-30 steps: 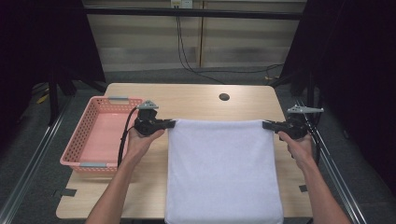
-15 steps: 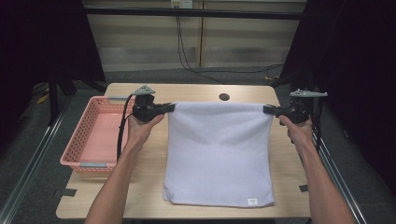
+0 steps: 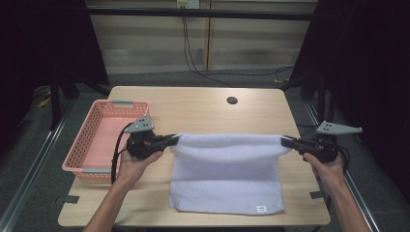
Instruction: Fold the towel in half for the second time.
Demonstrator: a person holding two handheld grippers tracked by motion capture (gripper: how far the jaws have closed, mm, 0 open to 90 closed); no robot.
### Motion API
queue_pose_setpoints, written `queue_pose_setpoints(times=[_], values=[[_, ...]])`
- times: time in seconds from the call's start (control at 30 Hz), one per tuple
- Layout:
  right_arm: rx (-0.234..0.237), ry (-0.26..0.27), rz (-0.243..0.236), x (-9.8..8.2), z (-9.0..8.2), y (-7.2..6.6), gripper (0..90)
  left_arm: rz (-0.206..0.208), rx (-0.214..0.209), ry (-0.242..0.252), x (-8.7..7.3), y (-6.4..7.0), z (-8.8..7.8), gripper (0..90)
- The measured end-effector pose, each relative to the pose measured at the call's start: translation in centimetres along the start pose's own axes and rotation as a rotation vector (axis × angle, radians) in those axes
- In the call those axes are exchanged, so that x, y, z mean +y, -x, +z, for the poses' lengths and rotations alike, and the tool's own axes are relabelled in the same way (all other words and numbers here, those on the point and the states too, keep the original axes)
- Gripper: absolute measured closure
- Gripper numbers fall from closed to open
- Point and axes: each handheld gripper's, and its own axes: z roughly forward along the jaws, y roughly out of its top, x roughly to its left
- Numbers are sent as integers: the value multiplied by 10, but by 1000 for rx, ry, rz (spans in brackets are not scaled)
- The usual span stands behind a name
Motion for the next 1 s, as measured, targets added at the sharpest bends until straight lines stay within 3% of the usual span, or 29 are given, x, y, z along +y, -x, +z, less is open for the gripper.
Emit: queue_pose_setpoints(times=[0.17, 0.27, 0.4, 0.53, 0.67, 0.73, 0.77, 0.87, 0.93, 1.0], values=[[33, -43, -6, -23, -12, -19, 837, -29, 2, -25, -28, 7, -11, 850], [56, -73, 9, -48, -16, -30, 816, -20, -18, -58, -47, 19, -12, 847], [57, -148, 40, -82, -20, -40, 797, -51, -58, -93, -73, 29, -9, 837], [58, -209, 38, -101, -27, -48, 792, -63, -77, -142, -91, 36, -10, 828], [76, -248, 31, -110, -34, -58, 735, -55, -125, -171, -101, 44, -19, 810], [87, -223, 36, -110, -40, -61, 669, -57, -138, -149, -103, 43, -26, 741], [71, -209, 39, -109, -43, -61, 625, -69, -144, -124, -103, 41, -28, 704], [27, -168, 62, -103, -47, -56, 579, -97, -104, -115, -98, 31, -24, 635], [-26, -182, 77, -102, -38, -48, 529, -114, -74, -147, -96, 23, -10, 633], [-50, -198, 94, -101, -25, -42, 494, -114, -46, -187, -95, 14, 3, 631]])
